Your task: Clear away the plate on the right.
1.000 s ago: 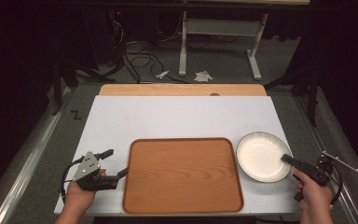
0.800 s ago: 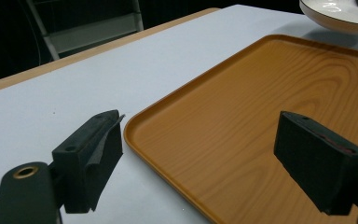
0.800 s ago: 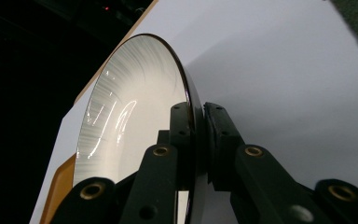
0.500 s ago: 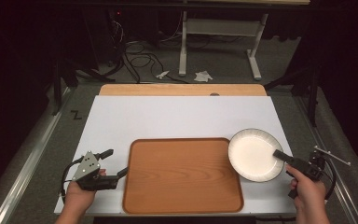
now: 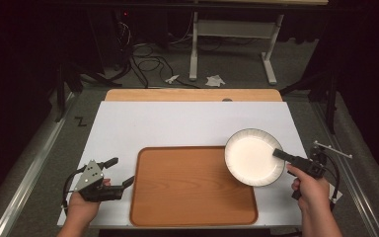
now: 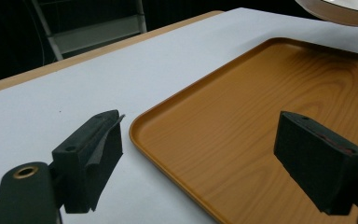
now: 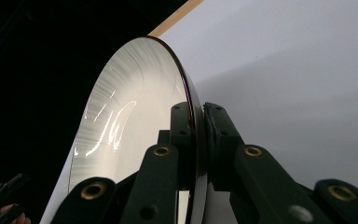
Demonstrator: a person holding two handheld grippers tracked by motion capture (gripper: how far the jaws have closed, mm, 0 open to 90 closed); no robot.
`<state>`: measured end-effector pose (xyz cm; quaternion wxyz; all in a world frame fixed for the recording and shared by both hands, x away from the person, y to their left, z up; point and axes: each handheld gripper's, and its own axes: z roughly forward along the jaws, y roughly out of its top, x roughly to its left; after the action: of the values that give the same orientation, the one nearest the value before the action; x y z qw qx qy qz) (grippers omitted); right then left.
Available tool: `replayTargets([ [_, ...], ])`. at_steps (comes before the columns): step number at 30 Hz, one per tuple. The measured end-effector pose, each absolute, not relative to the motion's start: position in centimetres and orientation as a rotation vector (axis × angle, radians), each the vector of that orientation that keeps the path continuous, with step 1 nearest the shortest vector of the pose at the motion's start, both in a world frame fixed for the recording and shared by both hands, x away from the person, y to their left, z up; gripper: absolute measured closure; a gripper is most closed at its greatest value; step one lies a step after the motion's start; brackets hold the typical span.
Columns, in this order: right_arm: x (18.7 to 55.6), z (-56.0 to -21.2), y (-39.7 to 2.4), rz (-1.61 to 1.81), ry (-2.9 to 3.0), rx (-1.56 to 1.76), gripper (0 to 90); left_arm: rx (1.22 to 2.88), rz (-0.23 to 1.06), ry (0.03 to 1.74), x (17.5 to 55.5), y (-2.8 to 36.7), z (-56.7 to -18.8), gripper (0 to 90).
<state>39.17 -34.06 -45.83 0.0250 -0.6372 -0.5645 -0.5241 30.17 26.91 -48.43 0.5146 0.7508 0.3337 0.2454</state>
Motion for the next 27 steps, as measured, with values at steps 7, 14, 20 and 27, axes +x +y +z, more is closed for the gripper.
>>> replayTargets([
  [7,40.2,-45.2,-32.0,-1.62,-1.786,-1.925,84.4,1.81,0.591,0.805,30.2,26.8,-48.5,15.9],
  [14,40.9,-45.0,-29.3,-1.612,-1.818,-1.863,84.4,1.812,0.592,0.804,30.2,26.9,-48.5,15.9],
  [20,41.0,-45.6,-27.2,-1.598,-1.852,-1.81,84.4,1.814,0.588,0.806,30.3,26.9,-48.6,15.9],
  [27,40.7,-46.2,-25.6,-1.579,-1.875,-1.763,84.4,1.814,0.592,0.8,30.1,26.8,-48.5,15.9],
])
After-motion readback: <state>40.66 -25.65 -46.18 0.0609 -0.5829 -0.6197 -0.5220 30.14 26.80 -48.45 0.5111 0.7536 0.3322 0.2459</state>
